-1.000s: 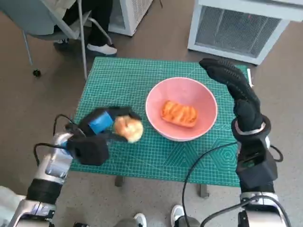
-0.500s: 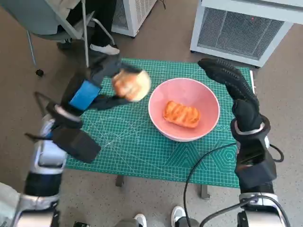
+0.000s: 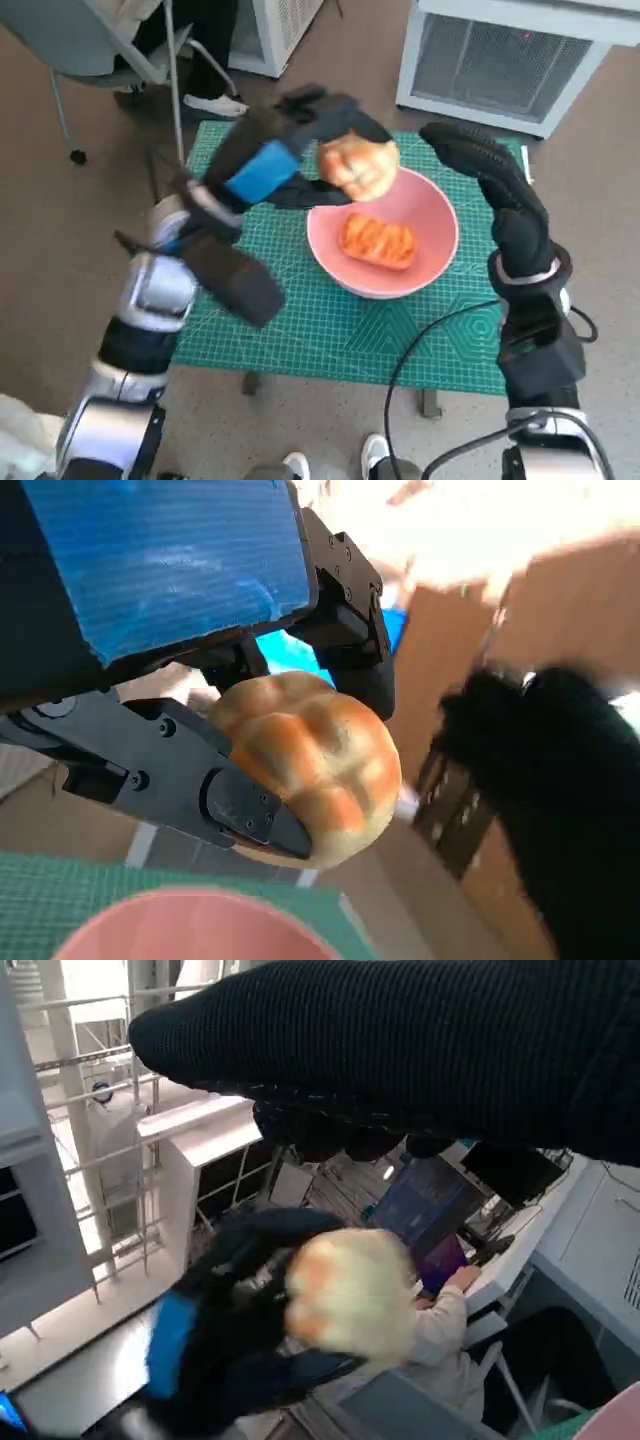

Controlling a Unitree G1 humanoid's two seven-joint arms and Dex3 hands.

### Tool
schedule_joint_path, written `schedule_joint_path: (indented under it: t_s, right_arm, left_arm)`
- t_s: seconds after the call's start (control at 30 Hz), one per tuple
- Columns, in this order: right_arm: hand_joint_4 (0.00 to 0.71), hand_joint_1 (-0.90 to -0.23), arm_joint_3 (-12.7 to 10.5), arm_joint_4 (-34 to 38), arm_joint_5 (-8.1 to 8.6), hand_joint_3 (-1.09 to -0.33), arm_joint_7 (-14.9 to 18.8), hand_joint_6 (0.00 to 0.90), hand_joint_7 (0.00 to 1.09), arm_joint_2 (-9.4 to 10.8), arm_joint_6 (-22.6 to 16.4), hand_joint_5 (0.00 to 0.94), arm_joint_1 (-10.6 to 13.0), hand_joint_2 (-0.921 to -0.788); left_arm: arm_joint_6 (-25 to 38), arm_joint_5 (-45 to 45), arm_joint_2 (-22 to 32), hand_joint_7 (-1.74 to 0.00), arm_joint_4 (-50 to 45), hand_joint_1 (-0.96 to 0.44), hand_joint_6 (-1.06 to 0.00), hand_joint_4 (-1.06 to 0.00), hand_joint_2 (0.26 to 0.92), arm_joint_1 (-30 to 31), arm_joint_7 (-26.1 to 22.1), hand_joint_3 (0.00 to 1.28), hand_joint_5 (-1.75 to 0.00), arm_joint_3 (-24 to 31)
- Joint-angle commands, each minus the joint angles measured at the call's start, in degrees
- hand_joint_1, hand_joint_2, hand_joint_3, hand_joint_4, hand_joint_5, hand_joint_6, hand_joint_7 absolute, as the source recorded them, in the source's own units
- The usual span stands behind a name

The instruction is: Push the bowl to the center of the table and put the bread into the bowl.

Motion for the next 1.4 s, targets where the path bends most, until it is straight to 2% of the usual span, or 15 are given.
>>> schedule_joint_path:
  t_s: [0.03,0.17,0.2,0.23,0.27,0.3,0.37,0.43,0.53,0.63,0.87,1.13,1.2,1.4]
  right_arm:
    - [0.269,-0.609,-0.2,0.3,-0.07,-0.819,-0.4,0.206,0.19,0.3,0.4,0.0,1.5,-0.921]
    - [0.269,-0.612,-0.3,0.7,0.33,-0.816,-0.3,0.2,0.2,0.1,0.2,0.0,1.5,-0.921]
    - [0.269,-0.612,-0.4,0.7,0.43,-0.814,-0.2,0.199,0.21,0.0,0.2,0.0,1.5,-0.921]
    - [0.269,-0.612,-0.5,0.7,0.56,-0.814,-0.2,0.199,0.21,-0.1,0.2,0.0,1.6,-0.921]
    - [0.269,-0.612,-0.5,0.7,0.65,-0.813,-0.2,0.198,0.21,-0.1,0.2,0.0,1.6,-0.921]
    - [0.269,-0.612,-0.6,0.6,0.76,-0.813,-0.1,0.197,0.21,-0.2,0.2,0.0,1.7,-0.921]
    - [0.269,-0.612,-0.8,0.6,0.9,-0.812,-0.1,0.196,0.22,-0.4,0.3,0.0,1.7,-0.921]
    - [0.27,-0.61,-1.0,0.6,0.99,-0.809,-0.1,0.193,0.22,-0.6,0.3,0.001,1.8,-0.921]
    - [0.27,-0.61,-1.3,0.5,1.22,-0.808,0.0,0.192,0.22,-0.9,0.4,0.001,1.9,-0.921]
    - [0.271,-0.61,-1.7,0.5,1.25,-0.805,-0.1,0.19,0.23,-1.0,0.6,0.001,1.9,-0.921]
    - [0.271,-0.608,-2.3,0.2,1.63,-0.799,-0.1,0.187,0.23,-1.1,1.2,0.001,1.8,-0.921]
    - [0.25,-0.59,-3.3,0.8,3.63,-0.792,0.4,0.185,0.23,-2.0,1.9,0.0,0.4,-0.921]
    - [0.245,-0.59,-3.7,0.8,3.79,-0.79,0.2,0.185,0.23,-2.0,2.2,0.0,0.1,-0.921]
    - [0.238,-0.591,-5.1,0.6,3.88,-0.788,-0.9,0.187,0.23,-2.1,3.1,0.0,-1.0,-0.921]
  left_arm:
    - [-1.2,0.4,-1.8,-1.19,9.2,0.0,-0.6,-0.75,0.92,-4.0,-1.7,0.06,-1.1,-2.0]
    - [-2.8,0.1,-2.6,-1.34,15.7,0.0,-0.46,-0.6,0.921,-6.1,-3.2,0.18,-1.24,-3.1]
    - [-3.4,0.0,-2.7,-1.08,17.0,-0.06,-0.41,-0.51,0.919,-6.5,-3.7,0.16,-0.97,-3.4]
    - [-4.0,-0.2,-2.7,-0.95,18.5,-0.08,-0.42,-0.5,0.918,-6.8,-4.4,0.15,-0.84,-3.6]
    - [-4.6,-0.4,-2.8,-0.7,19.6,-0.15,-0.4,-0.45,0.919,-7.1,-4.9,0.14,-0.57,-3.7]
    - [-5.1,-0.4,-2.8,-0.53,20.8,-0.19,-0.39,-0.42,0.92,-7.4,-5.4,0.14,-0.38,-3.9]
    - [-6.0,0.3,-2.6,-0.35,22.9,-0.29,-0.34,-0.33,0.92,-8.1,-5.9,0.14,-0.2,-4.4]
    - [-6.7,1.4,-2.4,-0.21,24.7,-0.43,-0.25,-0.19,0.921,-8.9,-5.9,0.16,-0.08,-5.1]
    - [-7.7,3.2,-1.9,-0.14,26.2,-0.52,-0.21,-0.1,0.921,-9.8,-5.1,0.18,-0.03,-6.1]
    - [-8.4,3.5,-1.9,-0.09,26.9,-0.58,-0.17,-0.03,0.921,-9.9,-4.4,0.27,-0.01,-5.9]
    - [-10.7,3.1,-2.5,-0.06,28.4,-0.63,-0.15,0.0,0.921,-9.1,-1.2,0.42,0.0,-4.7]
    - [-13.5,0.2,-2.8,-0.07,30.0,-0.63,-0.19,-0.03,0.921,-8.3,0.2,0.52,-0.01,-2.3]
    - [-14.1,-0.6,-2.7,-0.08,30.3,-0.63,-0.23,-0.06,0.921,-8.2,0.2,0.53,-0.02,-1.5]
    - [-16.4,-6.7,-2.4,-0.11,29.6,-0.61,-0.44,-0.28,0.921,-7.1,-0.1,0.52,-0.04,3.5]
